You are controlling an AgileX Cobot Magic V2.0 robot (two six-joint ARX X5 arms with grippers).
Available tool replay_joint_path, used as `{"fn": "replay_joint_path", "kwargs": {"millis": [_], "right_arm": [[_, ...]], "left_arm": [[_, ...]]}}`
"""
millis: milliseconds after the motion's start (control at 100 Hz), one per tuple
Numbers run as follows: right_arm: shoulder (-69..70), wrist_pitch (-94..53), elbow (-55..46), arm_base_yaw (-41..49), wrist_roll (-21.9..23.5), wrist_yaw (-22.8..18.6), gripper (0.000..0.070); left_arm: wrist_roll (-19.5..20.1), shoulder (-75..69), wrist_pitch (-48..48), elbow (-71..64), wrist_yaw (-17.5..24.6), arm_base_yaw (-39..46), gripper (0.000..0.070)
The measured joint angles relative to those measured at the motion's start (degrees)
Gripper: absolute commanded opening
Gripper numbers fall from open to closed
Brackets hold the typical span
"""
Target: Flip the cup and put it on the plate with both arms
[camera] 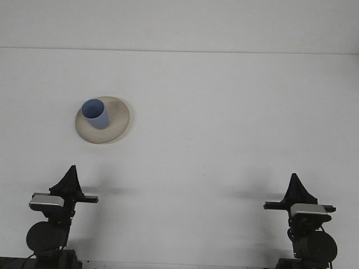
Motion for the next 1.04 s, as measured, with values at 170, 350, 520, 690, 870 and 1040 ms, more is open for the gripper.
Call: {"fn": "replay_joint_path", "kwargs": {"millis": [170, 350, 520, 690, 870, 1040], "right_arm": [[-0.1, 4.1, -3.5, -0.2, 0.0, 0.1, 0.0000], [-0.1, 5.2, -4.9, -0.2, 0.0, 0.1, 0.0000], [-0.1, 5.3, -4.9, -0.2, 0.0, 0.1, 0.0000], [-0.1, 5.3, -4.9, -0.2, 0.0, 0.1, 0.0000], [-0.1, 5.3, -4.9, -0.2, 0.0, 0.0, 0.0000], [-0.1, 5.4, -4.9, -0.2, 0.0, 0.0, 0.0000]], "left_arm": [[0.0, 0.0, -0.2, 0.0, 0.0, 0.0, 0.0013], [0.0, 0.0, -0.2, 0.0, 0.0, 0.0, 0.0013], [0.0, 0.0, -0.2, 0.0, 0.0, 0.0, 0.0013], [0.0, 0.0, -0.2, 0.0, 0.0, 0.0, 0.0014], [0.0, 0.0, -0.2, 0.0, 0.0, 0.0, 0.0013], [0.0, 0.0, -0.2, 0.0, 0.0, 0.0, 0.0013]]}}
